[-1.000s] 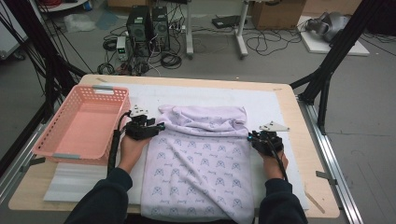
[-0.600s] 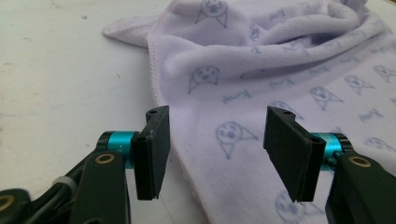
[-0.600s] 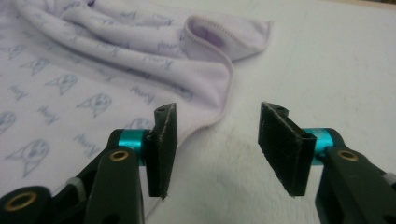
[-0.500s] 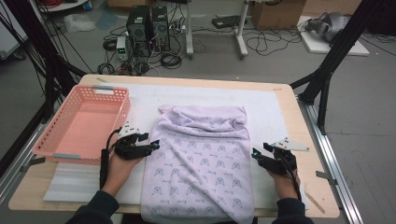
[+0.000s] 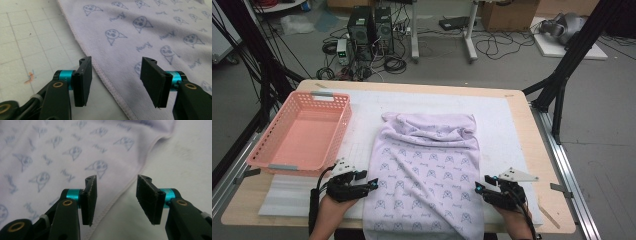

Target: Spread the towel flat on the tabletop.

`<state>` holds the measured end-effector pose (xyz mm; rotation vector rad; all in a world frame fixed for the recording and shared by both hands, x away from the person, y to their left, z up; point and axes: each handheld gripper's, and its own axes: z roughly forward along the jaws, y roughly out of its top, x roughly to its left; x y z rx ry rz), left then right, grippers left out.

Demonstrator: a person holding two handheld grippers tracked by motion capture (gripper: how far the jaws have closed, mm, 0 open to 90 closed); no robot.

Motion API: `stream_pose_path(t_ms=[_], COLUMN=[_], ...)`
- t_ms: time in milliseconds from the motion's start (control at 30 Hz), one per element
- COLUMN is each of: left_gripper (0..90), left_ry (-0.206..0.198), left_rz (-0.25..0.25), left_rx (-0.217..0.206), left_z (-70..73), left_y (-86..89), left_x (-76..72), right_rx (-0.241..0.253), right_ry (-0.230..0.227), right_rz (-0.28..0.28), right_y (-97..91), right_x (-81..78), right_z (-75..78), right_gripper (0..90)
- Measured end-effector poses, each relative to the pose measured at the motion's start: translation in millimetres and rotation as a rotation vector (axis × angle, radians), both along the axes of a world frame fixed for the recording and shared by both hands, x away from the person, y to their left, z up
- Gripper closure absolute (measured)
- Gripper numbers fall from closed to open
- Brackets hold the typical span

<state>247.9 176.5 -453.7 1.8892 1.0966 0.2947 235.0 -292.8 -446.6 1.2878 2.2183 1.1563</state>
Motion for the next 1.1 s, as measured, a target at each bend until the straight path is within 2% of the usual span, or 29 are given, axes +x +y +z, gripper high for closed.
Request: stream_pose_path(t_ms=[33,67,100,133,167,233,267,367,467,533,567,600,633,667,733,900,967,1000,1100], left_gripper=[51.9,62.0,74.0,80.6,85.8,86.7,86.8,86.9,86.8,86.0,83.2,75.6,62.7,56.1,52.3,51.6,51.7,51.3,51.1], left_ry=[-0.011,-0.040,-0.045,-0.027,-0.021,-0.037,-0.041,-0.019,-0.018,-0.026,-0.030,-0.033,-0.021,-0.013,-0.022,-0.023,-0.011,-0.027,-0.030], left_rz=[-0.014,-0.021,-0.032,-0.029,-0.027,0.001,0.026,0.083,0.102,0.106,0.104,0.098,0.088,0.073,0.055,0.028,0.029,0.027,0.024], left_rx=[0.014,0.050,0.075,0.069,0.076,0.113,0.116,0.083,0.078,0.060,0.055,0.044,0.026,0.008,0.011,0.009,0.005,0.001,0.004], left_z=[-0.9,-1.3,-0.6,0.5,1.6,3.7,4.1,3.1,2.7,1.9,1.9,2.3,2.7,3.0,3.5,2.8,-0.8,-2.3,-2.6], left_y=[-1.6,-4.7,-6.3,-6.6,-7.6,-10.4,-10.2,-4.8,-4.0,-4.4,-4.6,-3.6,-2.0,-0.3,2.3,5.1,4.5,4.7,4.6], left_x=[-3.2,-6.8,-7.8,-6.8,-5.7,-4.2,-2.5,6.0,11.8,12.7,11.5,10.0,8.0,5.2,-2.4,-15.4,-18.4,-20.4,-24.2], right_rx=[-0.031,-0.063,-0.064,-0.058,-0.084,-0.143,-0.168,-0.177,-0.183,-0.173,-0.162,-0.158,-0.155,-0.147,-0.140,-0.097,-0.081,-0.074,-0.065], right_ry=[0.010,0.000,-0.002,0.008,0.001,-0.027,-0.045,-0.077,-0.095,-0.105,-0.100,-0.103,-0.107,-0.104,-0.112,-0.137,-0.129,-0.134,-0.134], right_rz=[0.006,0.006,0.010,0.029,0.038,0.030,0.010,-0.048,-0.079,-0.105,-0.114,-0.120,-0.126,-0.132,-0.119,-0.109,-0.103,-0.092,-0.064], right_y=[4.2,7.7,9.3,10.1,12.2,15.8,15.4,8.9,7.1,8.1,8.7,9.2,9.8,9.7,7.1,-3.2,-4.7,-5.0,-2.2], right_x=[0.0,0.1,0.2,1.9,2.7,5.6,8.3,20.4,33.1,38.9,40.6,40.4,38.4,35.4,26.4,-2.3,-10.3,-13.4,-22.0], right_z=[-2.5,-4.4,-3.8,-2.8,-1.4,0.4,0.7,-0.4,0.3,0.5,-0.2,-1.2,-2.0,-2.3,-1.9,3.0,4.1,4.4,3.6], right_gripper=[55.6,59.8,73.3,86.7,87.1,87.8,87.9,87.9,87.9,87.6,86.5,84.5,78.3,73.4,69.9,62.5,60.7,59.6,56.3])
